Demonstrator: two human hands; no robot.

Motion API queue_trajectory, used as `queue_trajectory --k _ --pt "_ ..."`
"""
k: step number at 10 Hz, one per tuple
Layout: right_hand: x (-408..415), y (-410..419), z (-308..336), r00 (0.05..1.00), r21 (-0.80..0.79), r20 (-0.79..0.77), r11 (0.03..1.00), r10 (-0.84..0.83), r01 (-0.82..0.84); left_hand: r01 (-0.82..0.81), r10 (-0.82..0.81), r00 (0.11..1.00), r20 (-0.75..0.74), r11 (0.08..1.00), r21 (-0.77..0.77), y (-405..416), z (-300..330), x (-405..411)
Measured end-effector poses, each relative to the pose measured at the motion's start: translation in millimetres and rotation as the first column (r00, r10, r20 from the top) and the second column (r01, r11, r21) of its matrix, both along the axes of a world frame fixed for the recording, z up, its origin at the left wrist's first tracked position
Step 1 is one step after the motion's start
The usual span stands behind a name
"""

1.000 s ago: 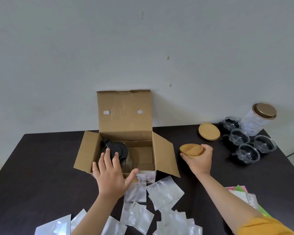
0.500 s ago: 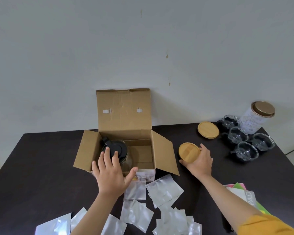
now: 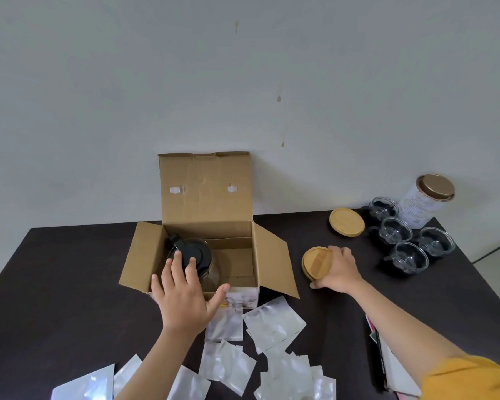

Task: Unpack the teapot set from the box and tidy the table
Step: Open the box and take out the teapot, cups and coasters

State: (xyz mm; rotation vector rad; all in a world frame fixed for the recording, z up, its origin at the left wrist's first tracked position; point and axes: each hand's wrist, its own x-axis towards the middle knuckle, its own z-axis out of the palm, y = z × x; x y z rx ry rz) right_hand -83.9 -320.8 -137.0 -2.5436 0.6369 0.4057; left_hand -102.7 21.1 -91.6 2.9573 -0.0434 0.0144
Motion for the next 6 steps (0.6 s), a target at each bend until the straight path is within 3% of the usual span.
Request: queue_trajectory --k 2,6 --pt "1 7 0 1.000 -0.078 -0.004 0.997 0.025 -0.025 0.002 -0.002 1.000 -0.002 1.000 -0.007 -1 0 0" --pt "17 21 -4 0.988 -0.118 0.059 0.981 -0.145 0.151 0.003 -0.003 1.000 0.009 1.000 -0.011 0 -2 0"
